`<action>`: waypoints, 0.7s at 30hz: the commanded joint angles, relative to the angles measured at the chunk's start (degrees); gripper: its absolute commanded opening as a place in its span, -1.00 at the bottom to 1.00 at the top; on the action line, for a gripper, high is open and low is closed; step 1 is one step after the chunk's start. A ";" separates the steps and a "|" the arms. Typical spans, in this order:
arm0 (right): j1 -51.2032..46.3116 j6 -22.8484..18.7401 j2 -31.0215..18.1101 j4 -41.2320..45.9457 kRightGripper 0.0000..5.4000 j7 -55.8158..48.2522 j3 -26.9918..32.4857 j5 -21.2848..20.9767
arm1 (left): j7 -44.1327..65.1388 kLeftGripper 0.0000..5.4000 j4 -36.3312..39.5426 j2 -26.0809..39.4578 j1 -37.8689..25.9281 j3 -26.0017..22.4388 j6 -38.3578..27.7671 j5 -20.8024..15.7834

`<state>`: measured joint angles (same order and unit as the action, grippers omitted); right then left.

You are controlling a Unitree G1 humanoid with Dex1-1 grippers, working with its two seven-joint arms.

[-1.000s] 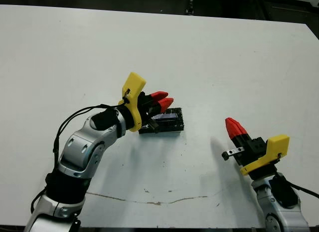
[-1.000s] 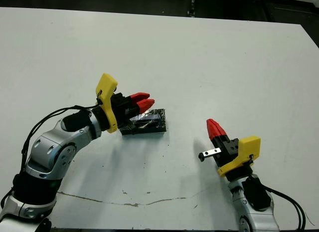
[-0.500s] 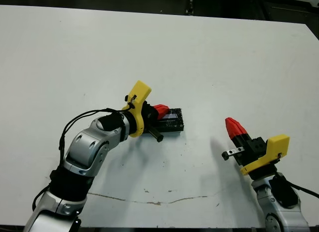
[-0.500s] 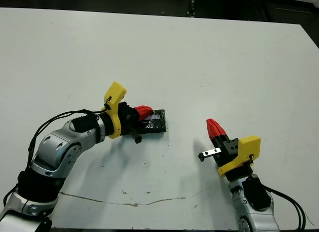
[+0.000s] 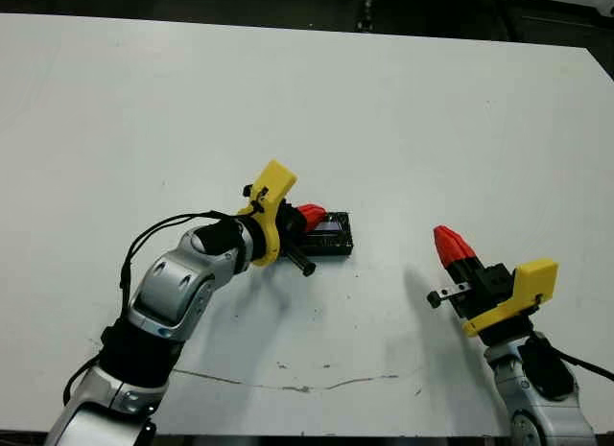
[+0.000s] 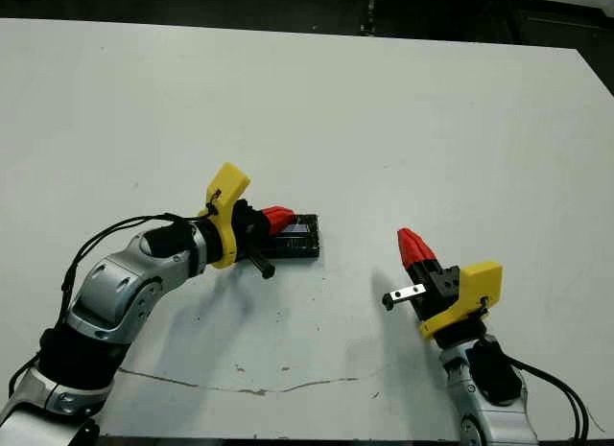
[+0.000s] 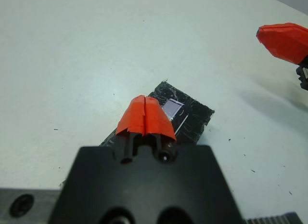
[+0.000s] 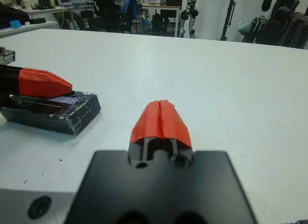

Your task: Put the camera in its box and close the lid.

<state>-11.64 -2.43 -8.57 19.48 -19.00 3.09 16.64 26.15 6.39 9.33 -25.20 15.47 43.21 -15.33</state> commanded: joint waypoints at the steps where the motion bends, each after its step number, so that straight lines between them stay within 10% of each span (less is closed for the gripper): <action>1: -0.53 -0.15 -0.58 0.14 -1.00 0.42 0.23 -0.65 | 0.05 -0.99 -4.02 0.09 2.86 1.49 1.74 0.94; 21: 0.55 0.50 -0.19 0.97 -1.00 1.52 1.93 -0.32 | -0.66 -0.99 15.11 3.58 10.28 -18.90 -6.09 -7.94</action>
<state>-11.17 -2.42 -8.48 20.07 -18.14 3.94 16.37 25.54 20.81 12.07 -16.76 -2.08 38.79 -22.91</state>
